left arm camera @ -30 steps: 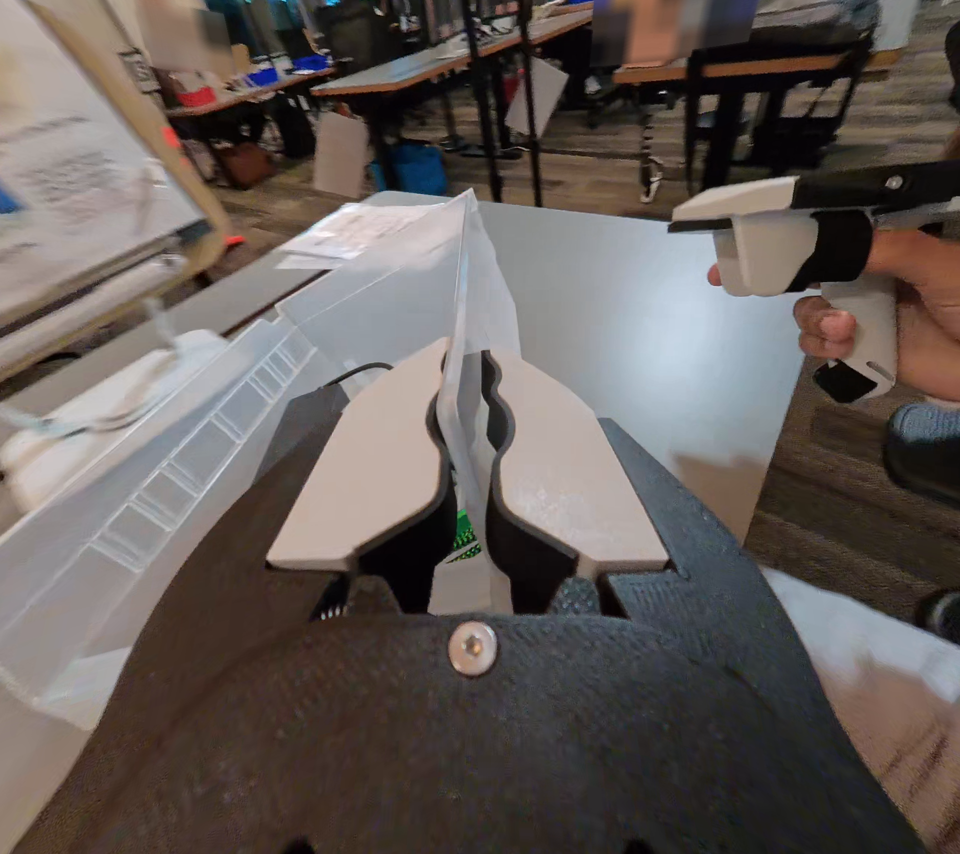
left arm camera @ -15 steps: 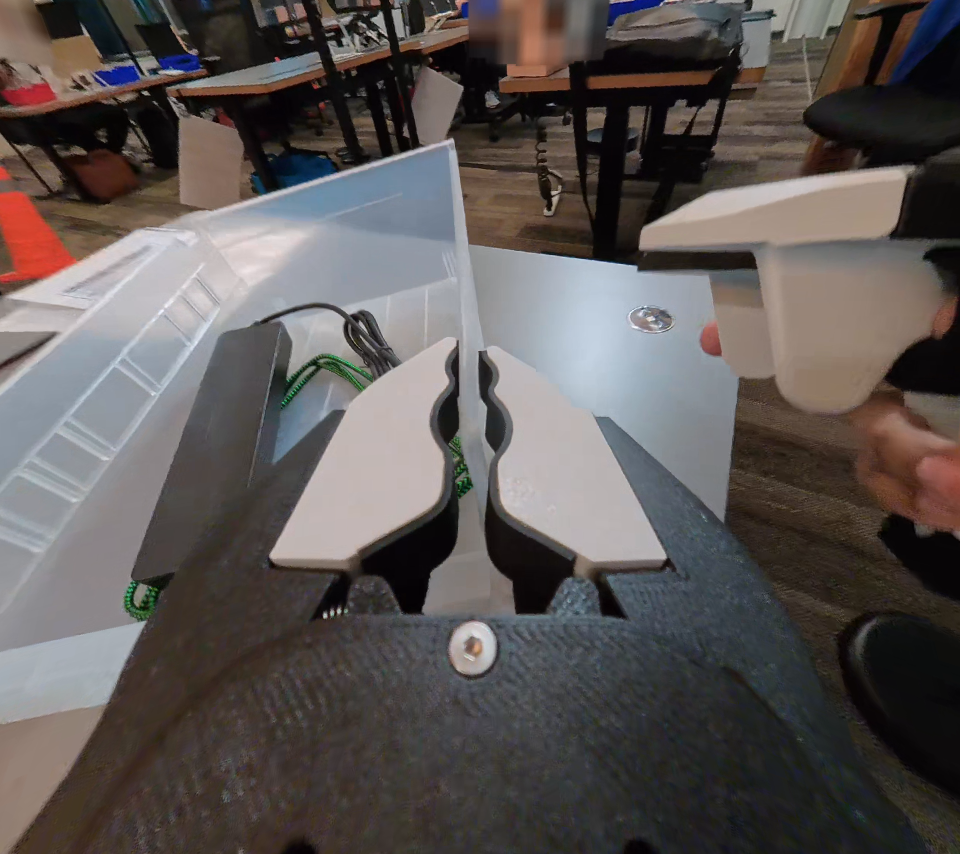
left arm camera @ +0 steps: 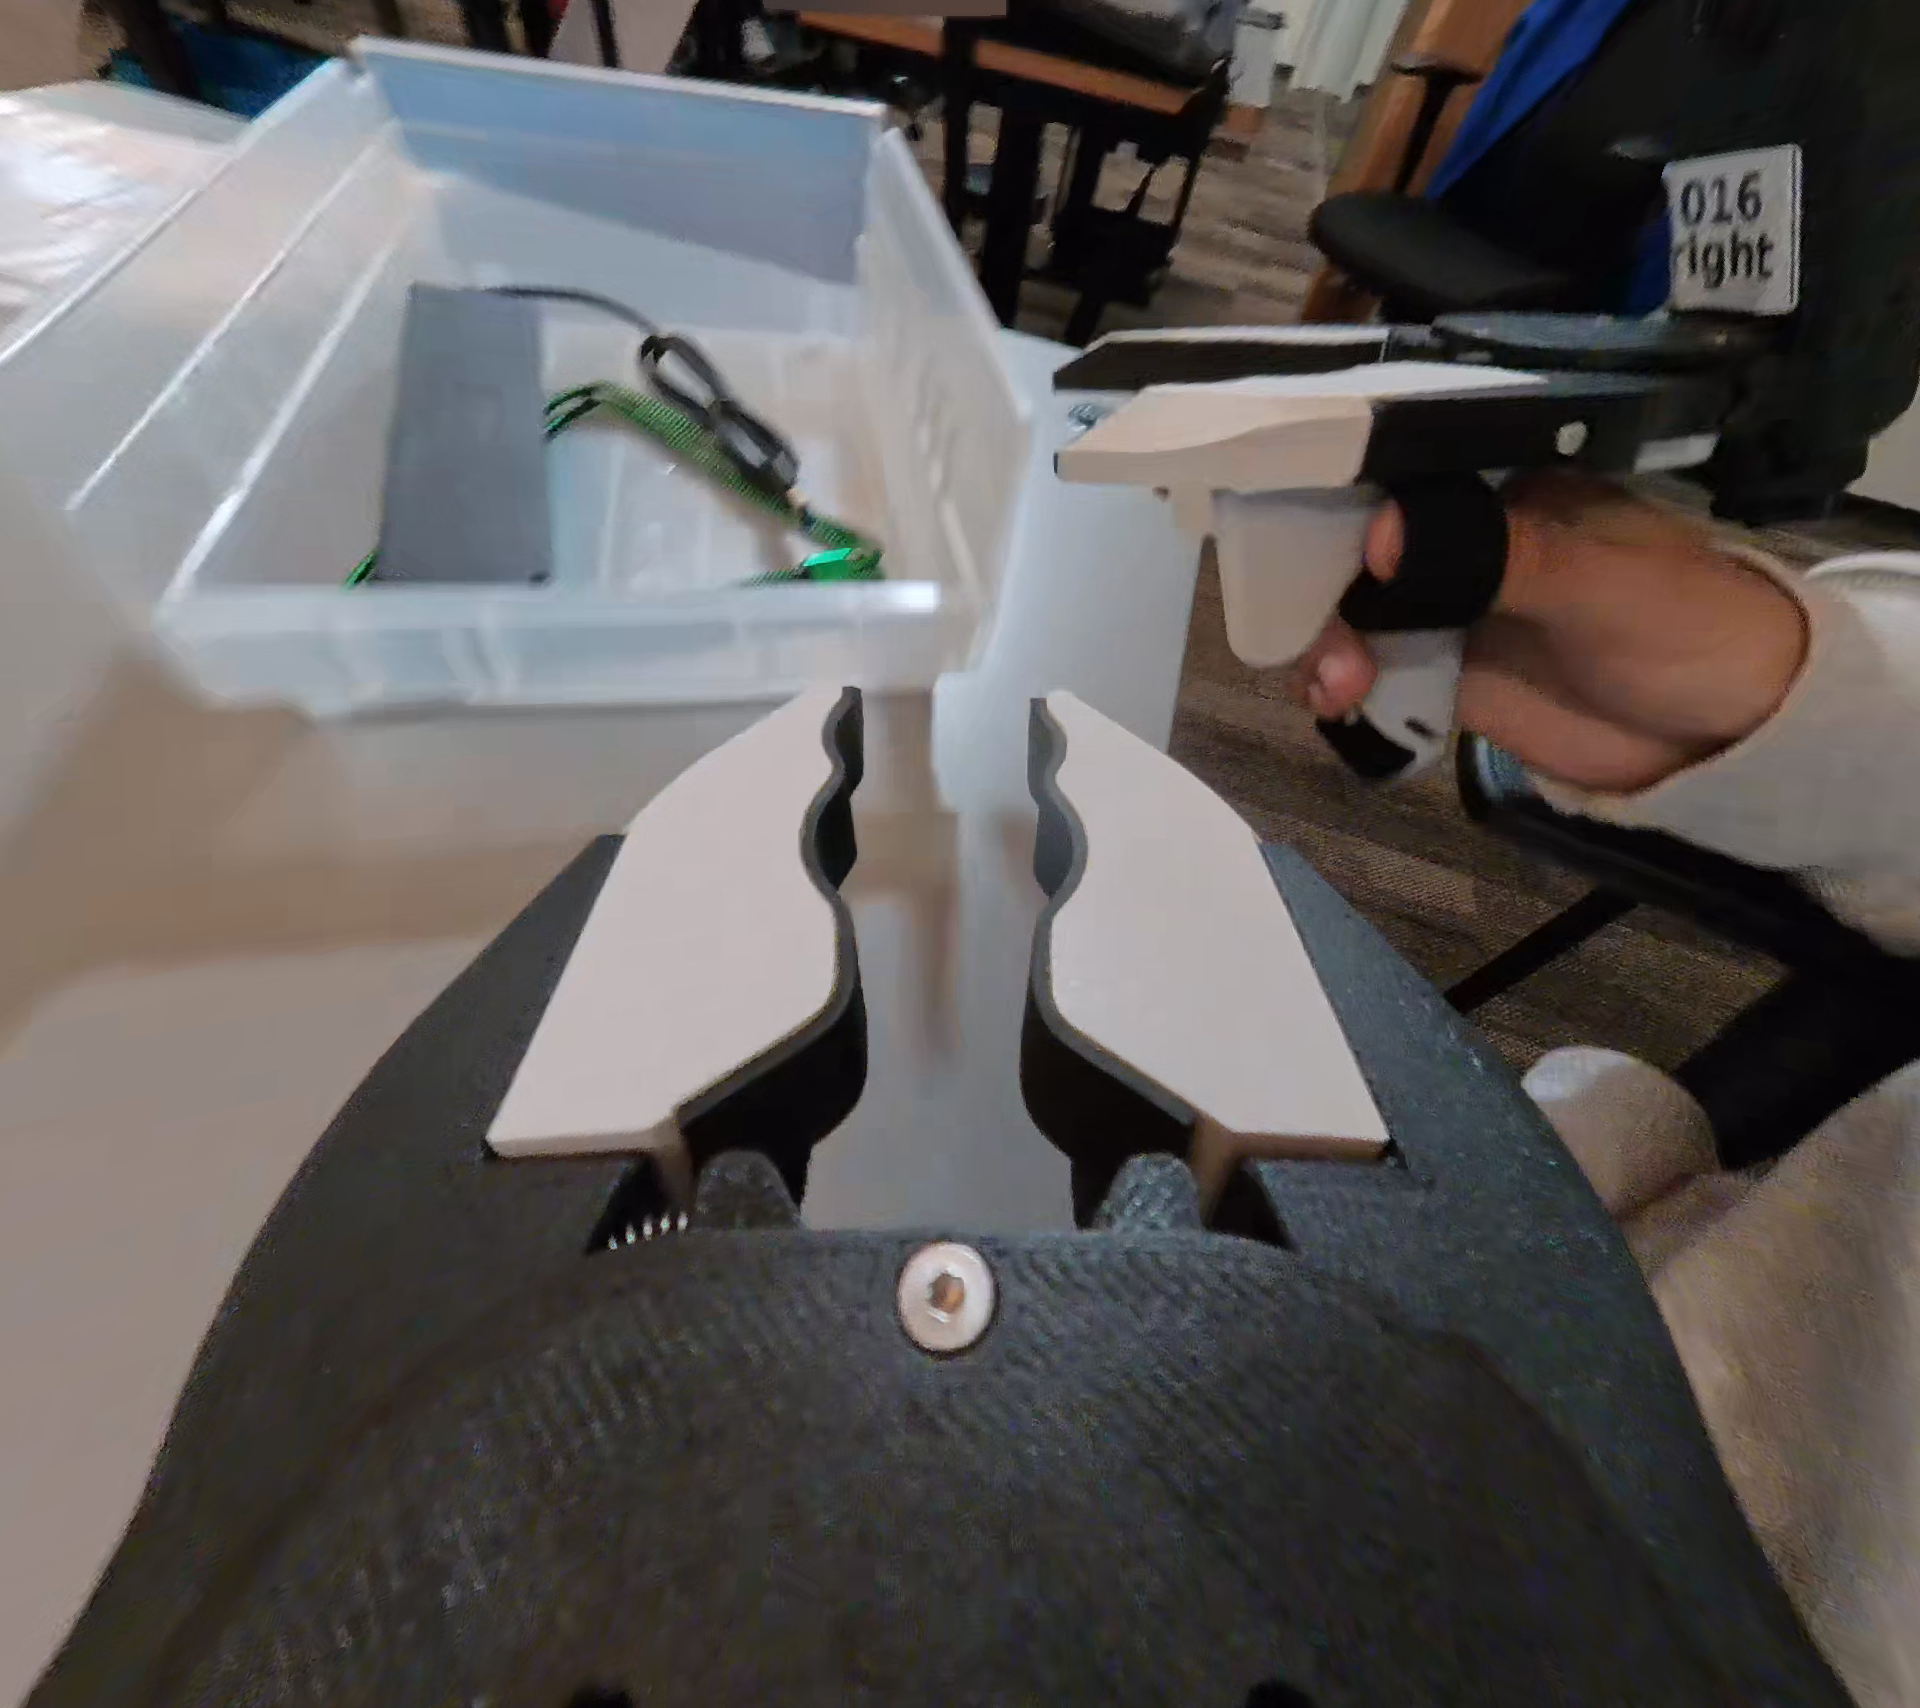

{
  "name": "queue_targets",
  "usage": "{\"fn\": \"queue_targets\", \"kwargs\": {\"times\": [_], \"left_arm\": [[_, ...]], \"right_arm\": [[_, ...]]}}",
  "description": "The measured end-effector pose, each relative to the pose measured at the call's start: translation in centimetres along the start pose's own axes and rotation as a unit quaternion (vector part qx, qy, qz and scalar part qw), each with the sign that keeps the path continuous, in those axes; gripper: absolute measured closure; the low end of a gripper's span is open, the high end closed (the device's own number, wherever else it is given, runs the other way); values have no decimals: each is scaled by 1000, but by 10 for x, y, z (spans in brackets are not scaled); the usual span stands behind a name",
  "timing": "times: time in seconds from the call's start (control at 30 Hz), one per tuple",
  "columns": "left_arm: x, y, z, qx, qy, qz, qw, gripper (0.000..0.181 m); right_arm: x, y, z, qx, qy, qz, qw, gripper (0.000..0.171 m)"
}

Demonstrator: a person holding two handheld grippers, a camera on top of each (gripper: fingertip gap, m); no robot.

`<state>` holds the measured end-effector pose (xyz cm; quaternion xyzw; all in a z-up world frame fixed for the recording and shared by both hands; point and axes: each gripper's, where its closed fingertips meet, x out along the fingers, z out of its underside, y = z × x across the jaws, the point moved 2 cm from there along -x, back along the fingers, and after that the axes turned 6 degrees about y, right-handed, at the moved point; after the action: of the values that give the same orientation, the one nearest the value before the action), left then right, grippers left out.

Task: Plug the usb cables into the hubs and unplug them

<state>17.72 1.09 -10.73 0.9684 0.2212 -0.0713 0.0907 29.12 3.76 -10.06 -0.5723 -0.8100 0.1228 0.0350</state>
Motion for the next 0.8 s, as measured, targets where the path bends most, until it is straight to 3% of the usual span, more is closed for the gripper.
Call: {"fn": "queue_targets", "kwargs": {"times": [0.13,0.2,0.27,0.4,0.5,0.6,0.7,0.8], "left_arm": [[-37,-15,21,-62,10,-24,998,152],[-51,-16,27,-89,29,-22,995,153],[-72,-14,19,-101,90,-24,991,160],[-104,-18,6,-92,138,-48,985,161],[-115,-27,8,-62,103,-67,990,161],[-137,-32,-1,-42,132,-84,987,162],[-157,-36,-10,-68,183,-93,976,164],[-163,-41,-4,-103,181,-100,973,164]], "right_arm": [[22,10,5,-38,-21,26,999,78],[30,21,8,-35,-40,38,998,92],[35,36,1,-30,-41,32,998,85],[38,88,-17,-44,-24,74,996,134],[37,134,-29,-40,-15,112,993,154],[35,169,-38,-51,-2,132,990,162],[28,203,-46,-114,-29,164,979,164],[20,239,-54,-138,-2,205,969,161]]}}
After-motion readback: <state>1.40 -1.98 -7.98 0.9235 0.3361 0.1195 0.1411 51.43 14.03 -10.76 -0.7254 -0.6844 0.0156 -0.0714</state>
